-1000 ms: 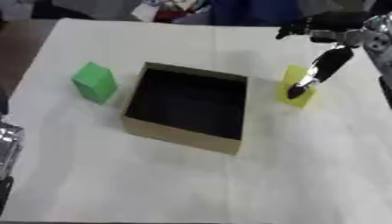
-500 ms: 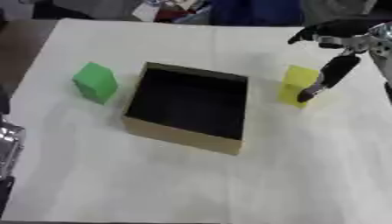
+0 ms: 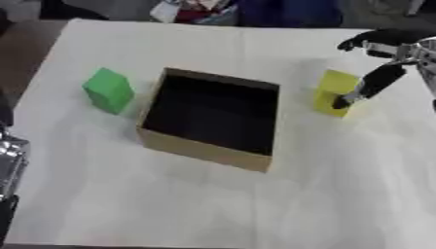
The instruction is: Pick up objects on the table and place them in the box.
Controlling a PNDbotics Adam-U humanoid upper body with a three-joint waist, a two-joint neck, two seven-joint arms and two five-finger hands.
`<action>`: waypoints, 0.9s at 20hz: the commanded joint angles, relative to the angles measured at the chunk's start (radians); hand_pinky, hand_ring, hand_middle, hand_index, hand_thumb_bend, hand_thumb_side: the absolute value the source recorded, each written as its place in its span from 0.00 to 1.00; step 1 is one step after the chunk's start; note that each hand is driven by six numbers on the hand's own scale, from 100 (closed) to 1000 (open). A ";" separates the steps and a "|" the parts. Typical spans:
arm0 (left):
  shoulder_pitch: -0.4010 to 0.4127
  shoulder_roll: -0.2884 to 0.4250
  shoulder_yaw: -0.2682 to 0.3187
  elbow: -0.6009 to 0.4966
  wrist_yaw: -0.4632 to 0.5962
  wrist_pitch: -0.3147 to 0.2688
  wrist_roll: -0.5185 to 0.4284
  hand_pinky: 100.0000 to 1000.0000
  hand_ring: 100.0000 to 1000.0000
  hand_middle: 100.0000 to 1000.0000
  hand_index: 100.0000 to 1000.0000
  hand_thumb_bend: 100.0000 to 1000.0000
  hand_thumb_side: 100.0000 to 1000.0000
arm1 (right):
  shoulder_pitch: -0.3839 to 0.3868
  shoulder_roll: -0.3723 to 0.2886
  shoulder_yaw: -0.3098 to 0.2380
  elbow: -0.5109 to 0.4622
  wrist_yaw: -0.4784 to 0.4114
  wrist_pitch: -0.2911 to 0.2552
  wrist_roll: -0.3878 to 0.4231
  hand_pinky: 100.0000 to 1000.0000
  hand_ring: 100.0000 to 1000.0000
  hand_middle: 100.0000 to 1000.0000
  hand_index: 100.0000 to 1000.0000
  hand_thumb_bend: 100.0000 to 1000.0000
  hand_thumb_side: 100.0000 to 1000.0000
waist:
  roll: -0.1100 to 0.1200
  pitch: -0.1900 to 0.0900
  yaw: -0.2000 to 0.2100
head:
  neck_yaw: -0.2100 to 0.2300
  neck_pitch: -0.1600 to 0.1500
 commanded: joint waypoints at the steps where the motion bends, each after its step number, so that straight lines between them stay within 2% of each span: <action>1: -0.012 0.010 0.000 -0.016 -0.006 0.000 -0.005 0.69 0.61 0.61 0.73 0.05 0.99 | -0.015 -0.019 -0.014 0.008 0.004 0.023 -0.001 1.00 1.00 0.90 0.99 0.77 0.45 | 0.001 -0.019 0.002 | 0.000 -0.004; 8: -0.013 0.008 0.000 -0.016 -0.006 0.000 -0.008 0.69 0.61 0.61 0.73 0.05 0.99 | -0.007 -0.006 -0.026 0.036 0.009 0.050 -0.003 1.00 1.00 0.86 0.95 0.74 0.47 | 0.001 -0.016 0.005 | -0.002 -0.008; 13: -0.012 0.008 0.000 -0.016 -0.006 0.001 -0.011 0.69 0.61 0.61 0.73 0.05 0.99 | -0.004 -0.003 -0.027 0.036 -0.003 0.045 -0.006 0.99 0.99 0.77 0.84 0.68 0.50 | 0.002 -0.015 0.004 | -0.001 -0.006; 18: -0.013 0.008 -0.001 -0.016 -0.007 0.003 -0.017 0.69 0.61 0.61 0.73 0.05 0.99 | -0.006 -0.006 -0.022 0.018 -0.033 0.043 0.001 0.97 0.97 0.73 0.78 0.65 0.51 | 0.002 -0.015 0.000 | 0.001 -0.005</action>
